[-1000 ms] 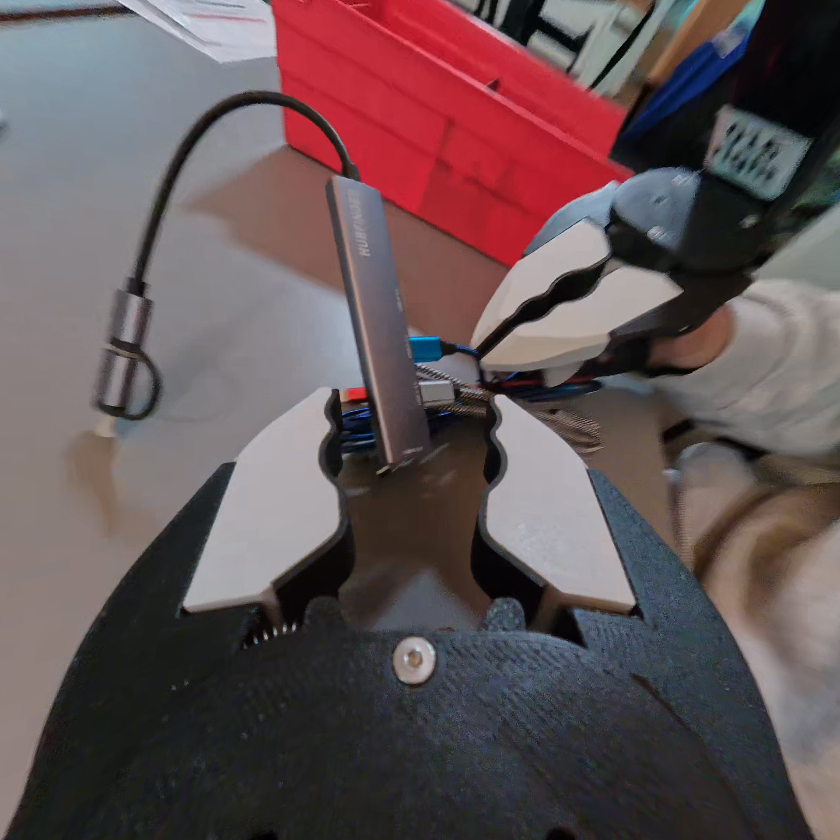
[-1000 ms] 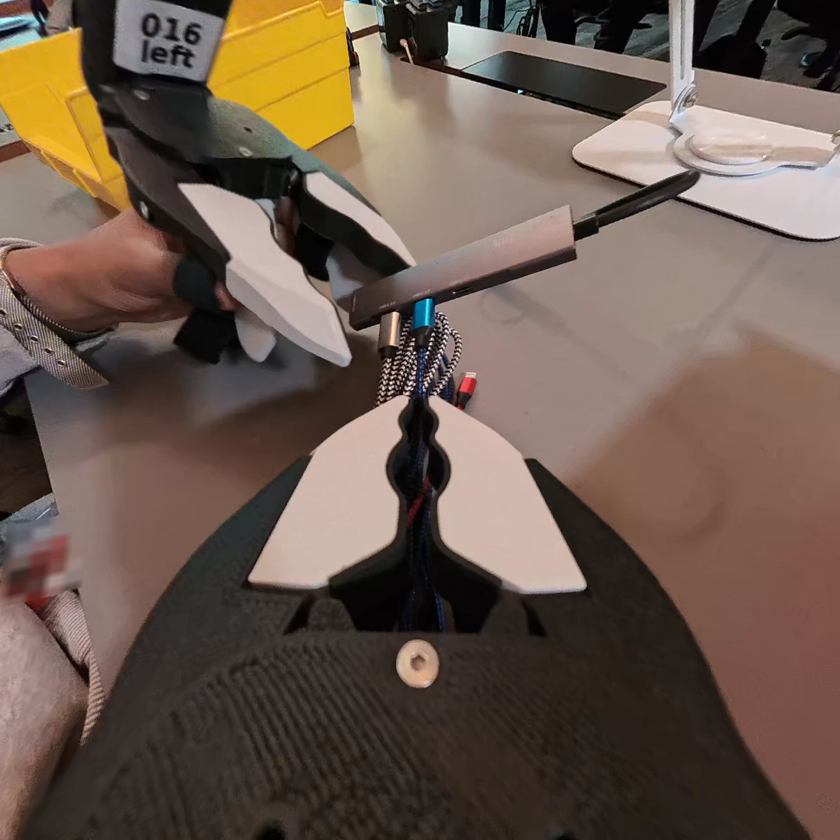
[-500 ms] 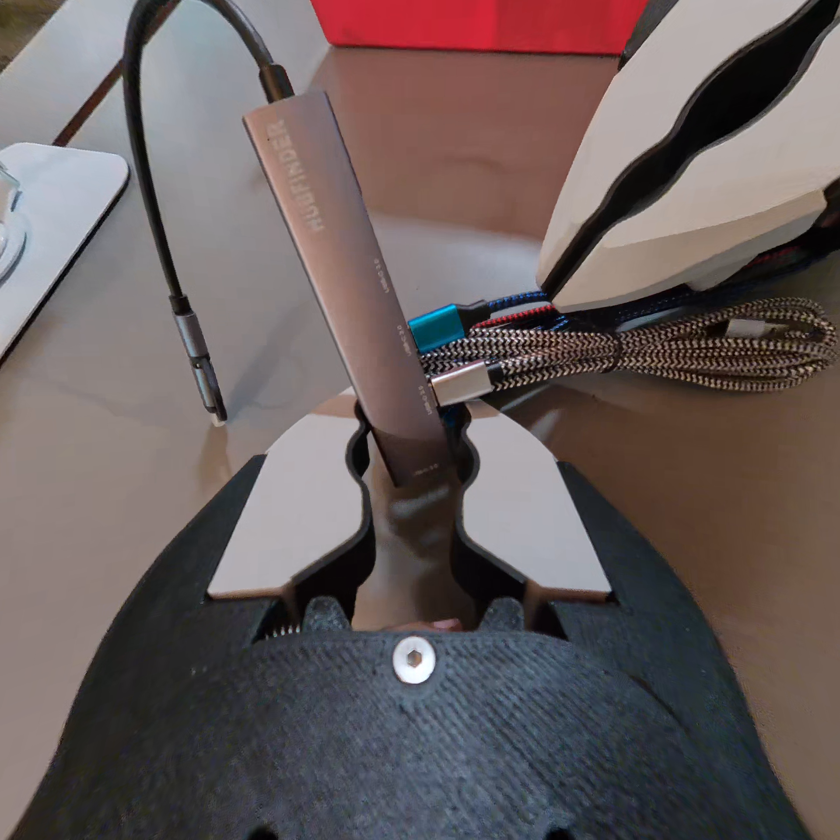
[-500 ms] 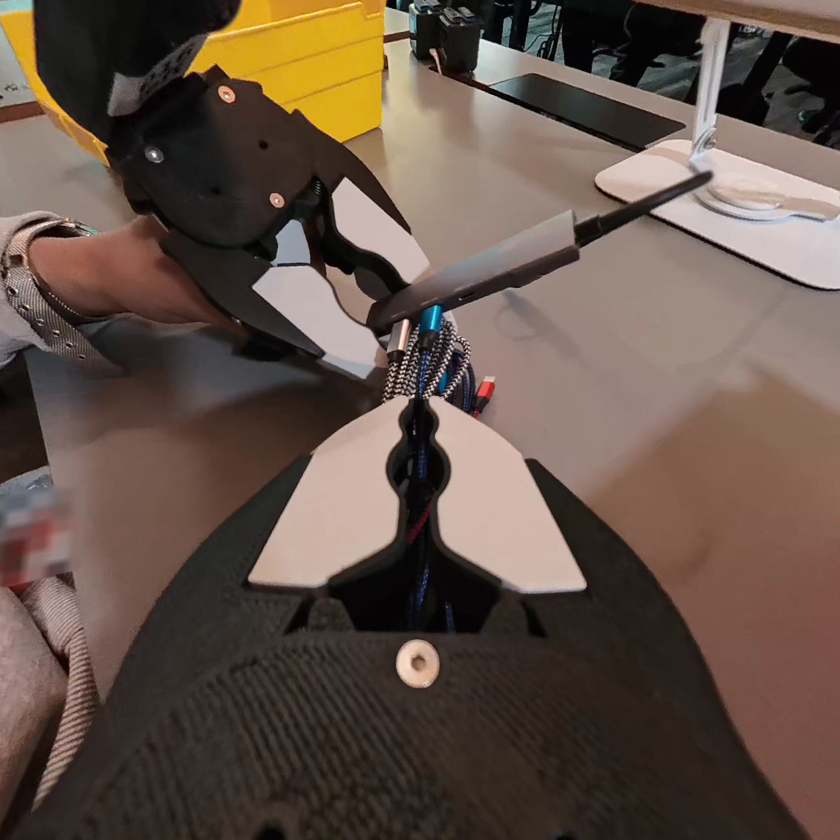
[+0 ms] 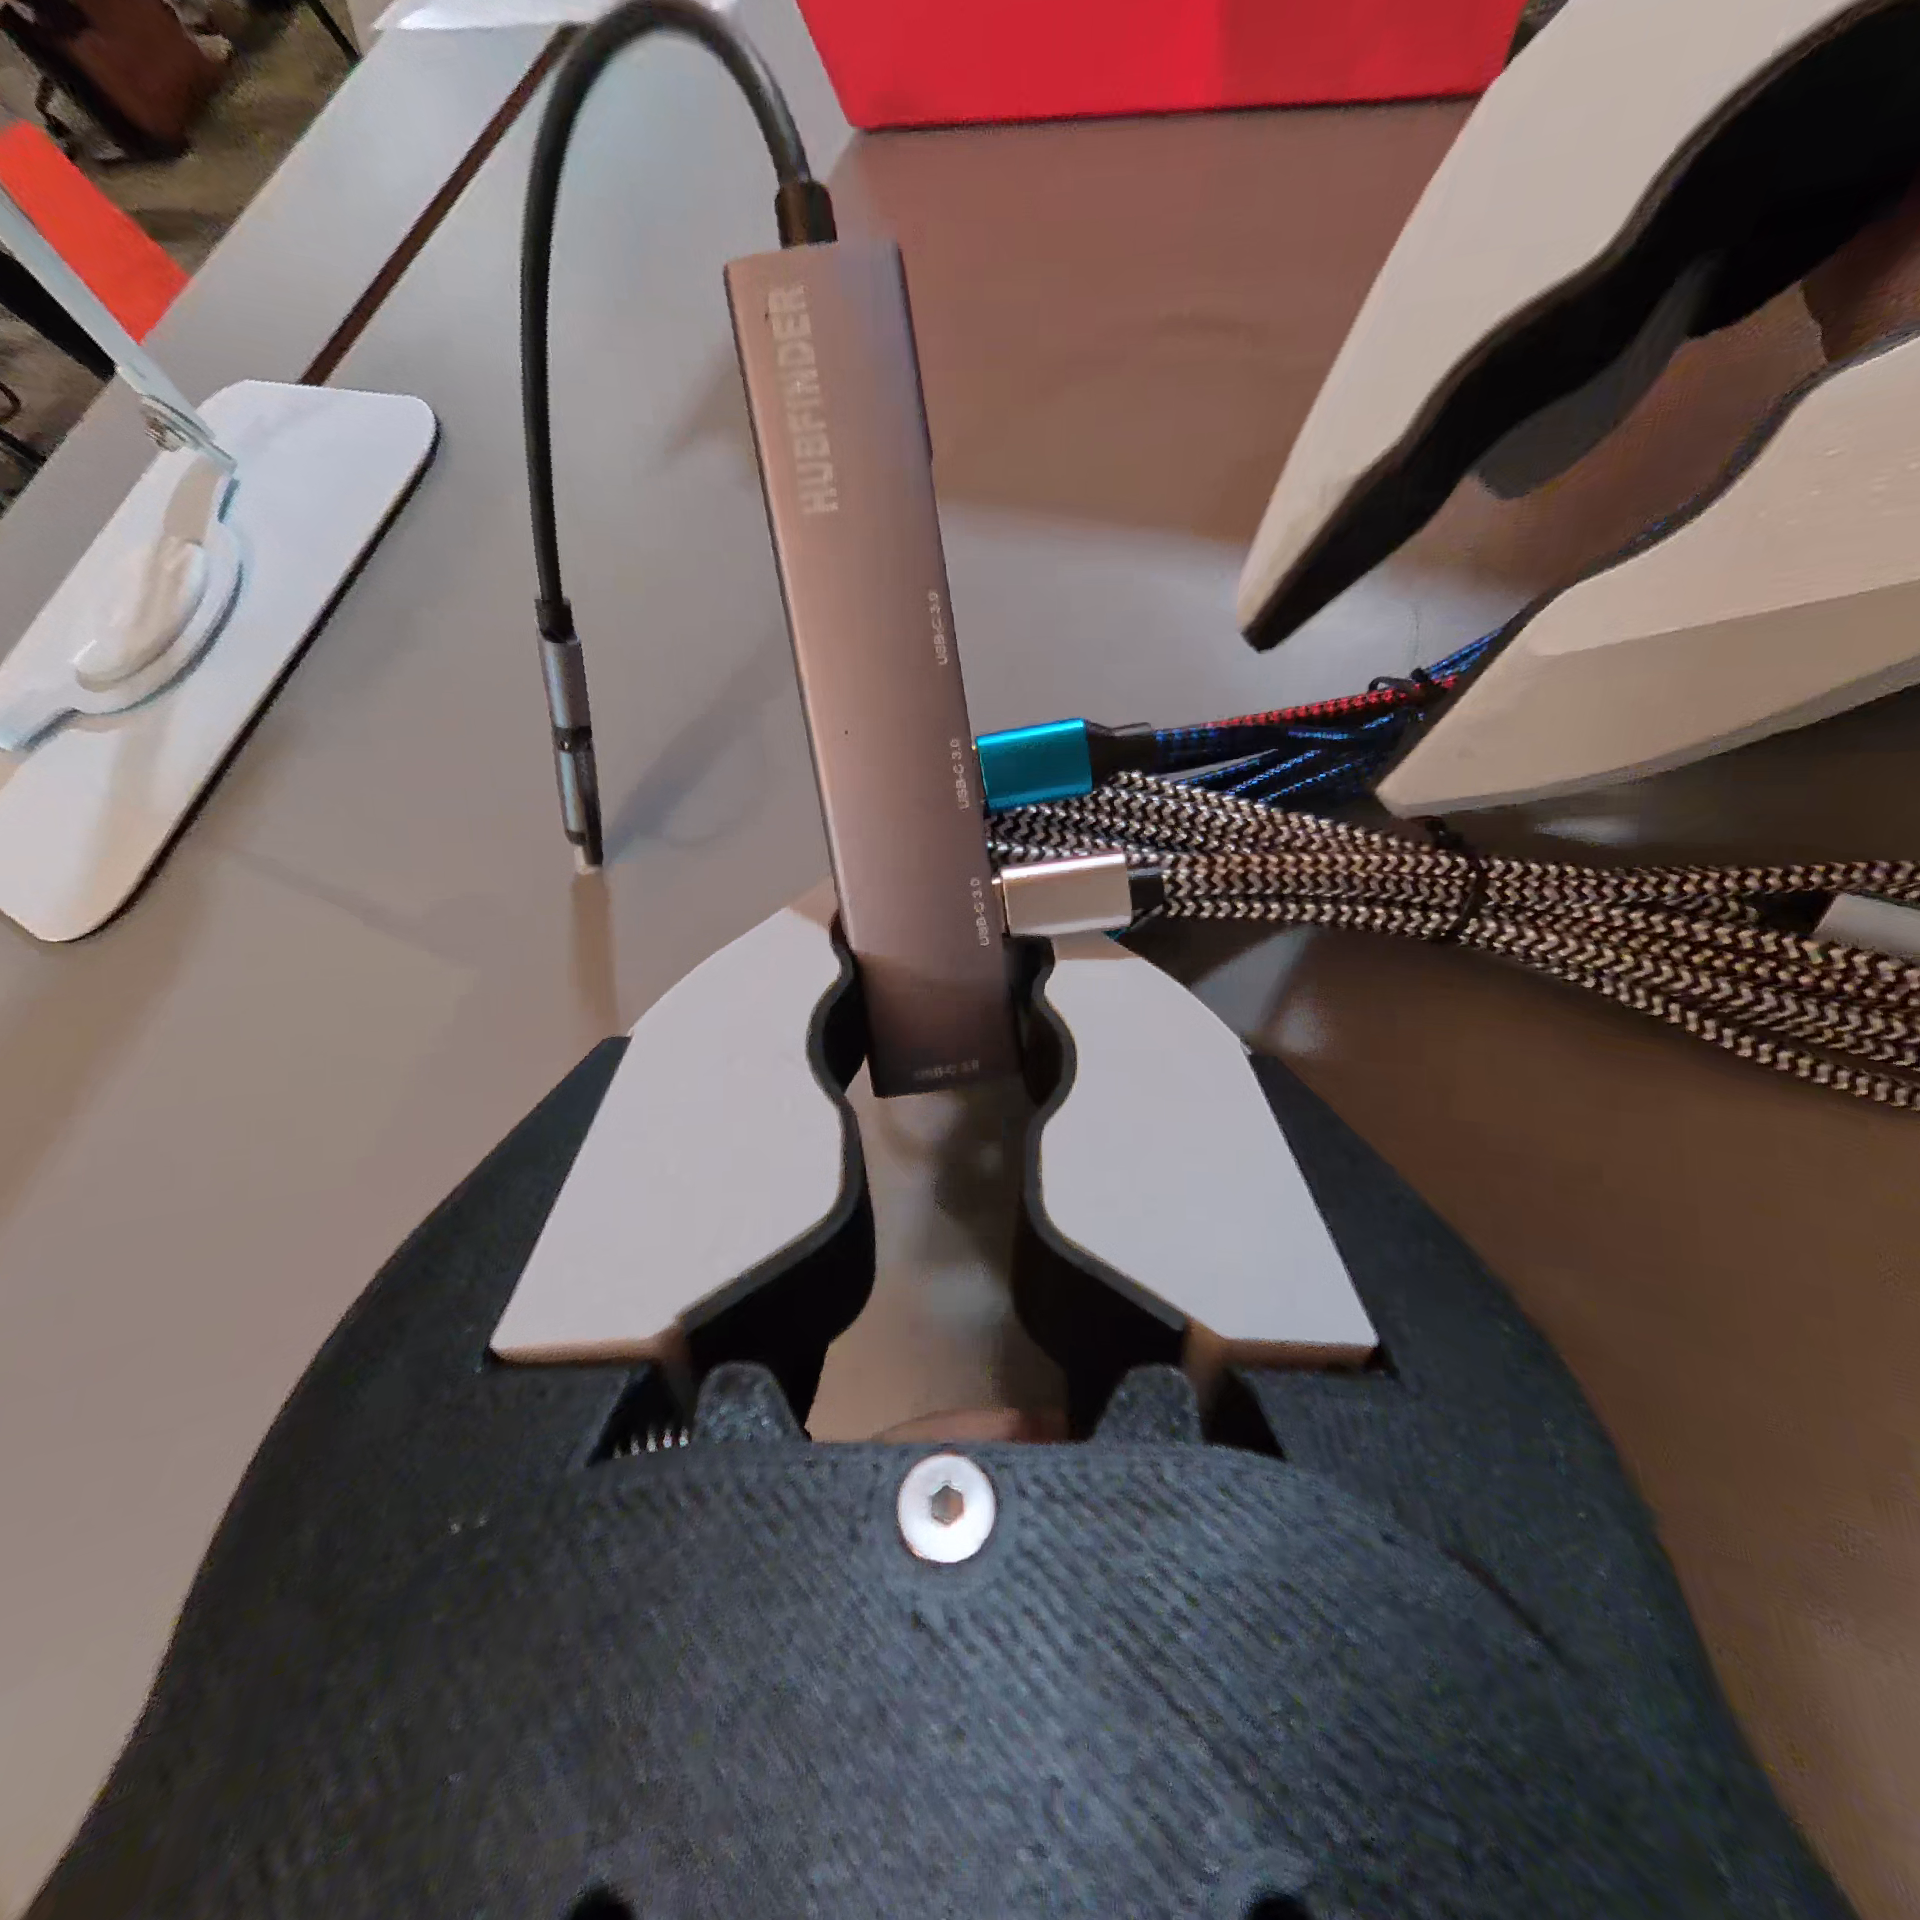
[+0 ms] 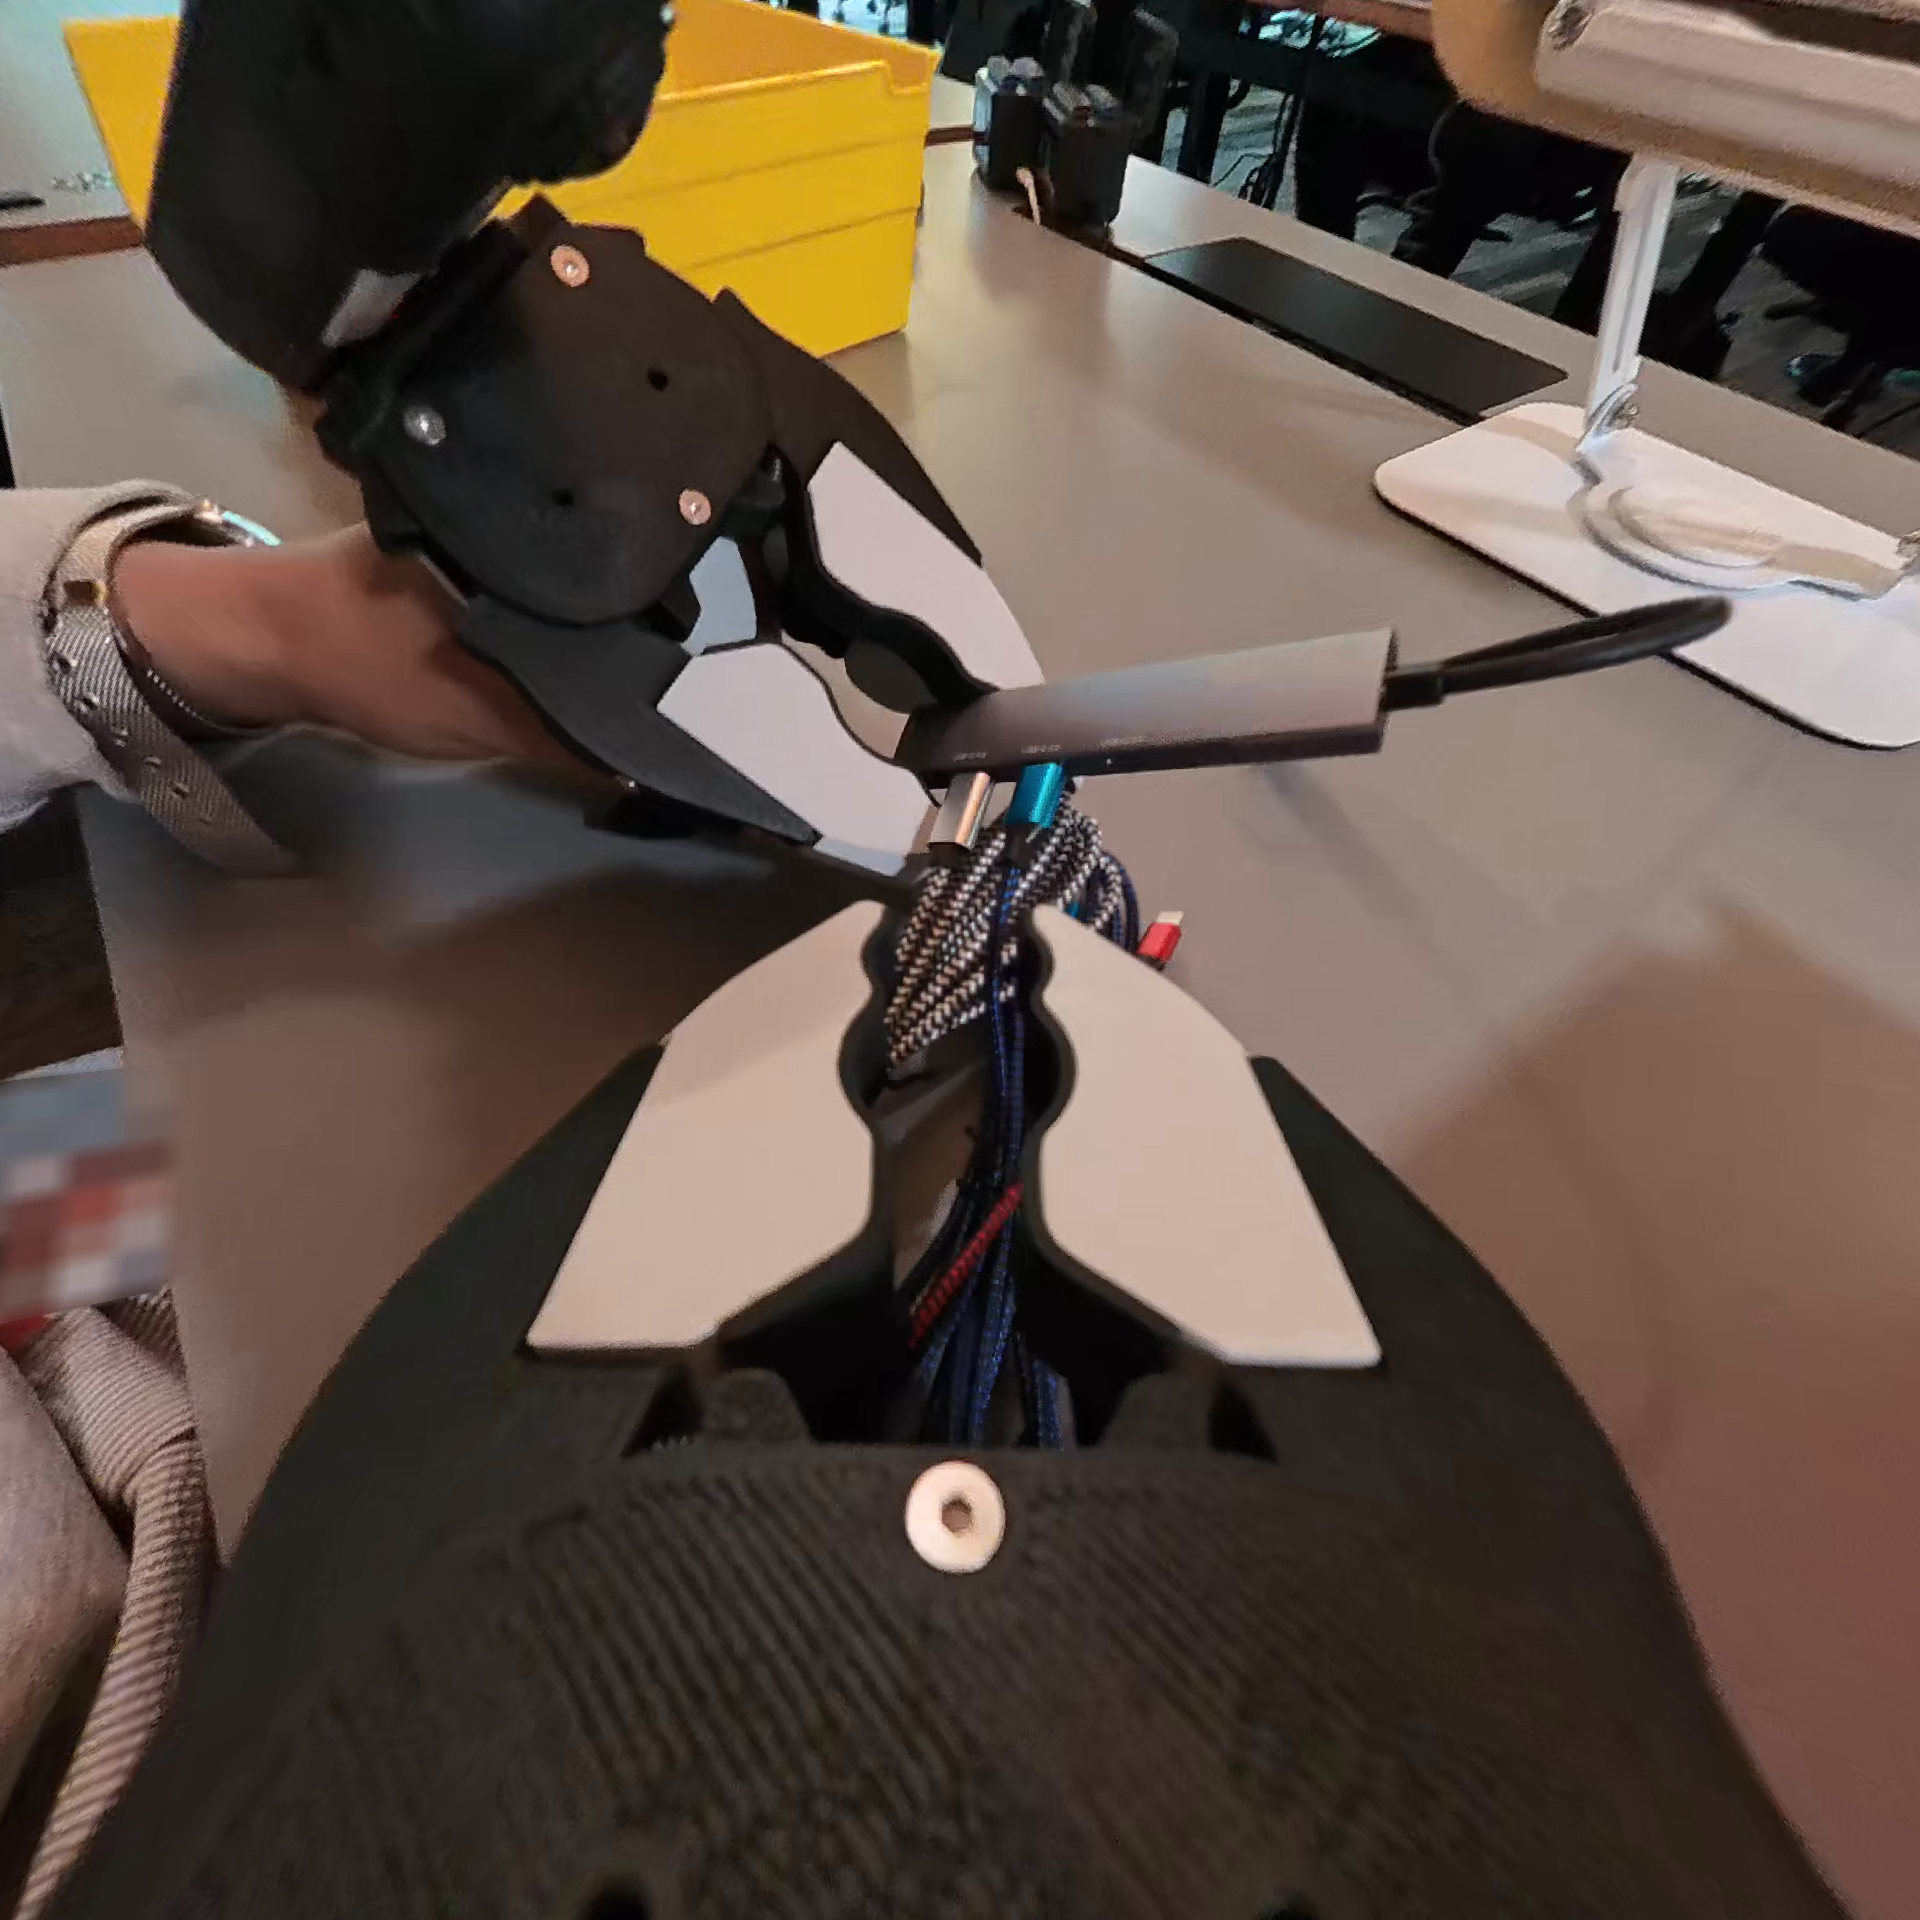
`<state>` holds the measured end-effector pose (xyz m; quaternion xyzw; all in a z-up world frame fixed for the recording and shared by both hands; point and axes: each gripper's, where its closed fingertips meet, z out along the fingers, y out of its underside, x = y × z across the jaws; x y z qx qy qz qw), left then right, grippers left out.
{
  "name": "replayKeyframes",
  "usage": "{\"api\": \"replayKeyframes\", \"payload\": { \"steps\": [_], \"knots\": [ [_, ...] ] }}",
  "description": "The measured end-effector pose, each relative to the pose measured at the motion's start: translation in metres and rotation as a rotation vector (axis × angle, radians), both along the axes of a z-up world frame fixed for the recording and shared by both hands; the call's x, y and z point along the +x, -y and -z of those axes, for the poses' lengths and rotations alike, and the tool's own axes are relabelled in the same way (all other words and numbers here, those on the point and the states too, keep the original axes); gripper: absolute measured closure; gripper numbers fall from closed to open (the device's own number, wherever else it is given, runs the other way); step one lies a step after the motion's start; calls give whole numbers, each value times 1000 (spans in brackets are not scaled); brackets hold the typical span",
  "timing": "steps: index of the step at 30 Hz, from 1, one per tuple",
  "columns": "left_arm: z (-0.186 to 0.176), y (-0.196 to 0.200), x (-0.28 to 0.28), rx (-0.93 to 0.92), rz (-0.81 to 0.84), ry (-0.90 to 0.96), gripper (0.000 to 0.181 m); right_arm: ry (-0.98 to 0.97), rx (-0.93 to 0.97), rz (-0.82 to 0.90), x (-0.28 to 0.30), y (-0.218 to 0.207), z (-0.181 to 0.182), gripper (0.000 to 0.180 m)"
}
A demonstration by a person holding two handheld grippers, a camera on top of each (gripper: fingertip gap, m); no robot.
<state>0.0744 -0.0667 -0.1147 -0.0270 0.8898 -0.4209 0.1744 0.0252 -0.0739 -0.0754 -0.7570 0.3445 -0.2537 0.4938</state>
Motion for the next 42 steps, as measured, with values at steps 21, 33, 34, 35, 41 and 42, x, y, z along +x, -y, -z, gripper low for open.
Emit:
{"api": "replayKeyframes", "payload": {
  "steps": [21, 33, 34, 35, 41, 42],
  "knots": [
    [-22, 21, -32, -133, 177, 206, 153, -256, 432, -39, -2, 2, -8, 172],
    [-7, 19, -22, -32, 112, 133, 151, -230, 374, -77, -7, -8, -9, 172],
    [-6, 19, -22, -30, 112, 127, 148, -234, 391, -97, -9, -12, -10, 173],
    [-5, 19, -23, -26, 117, 121, 147, -238, 392, -94, -9, -13, -9, 173],
    [-3, 20, -27, -9, 139, 133, 156, -221, 357, -93, -10, -16, -8, 173],
    [-3, 20, -27, -9, 142, 126, 156, -218, 355, -93, -10, -16, -8, 173]
  ]
}}
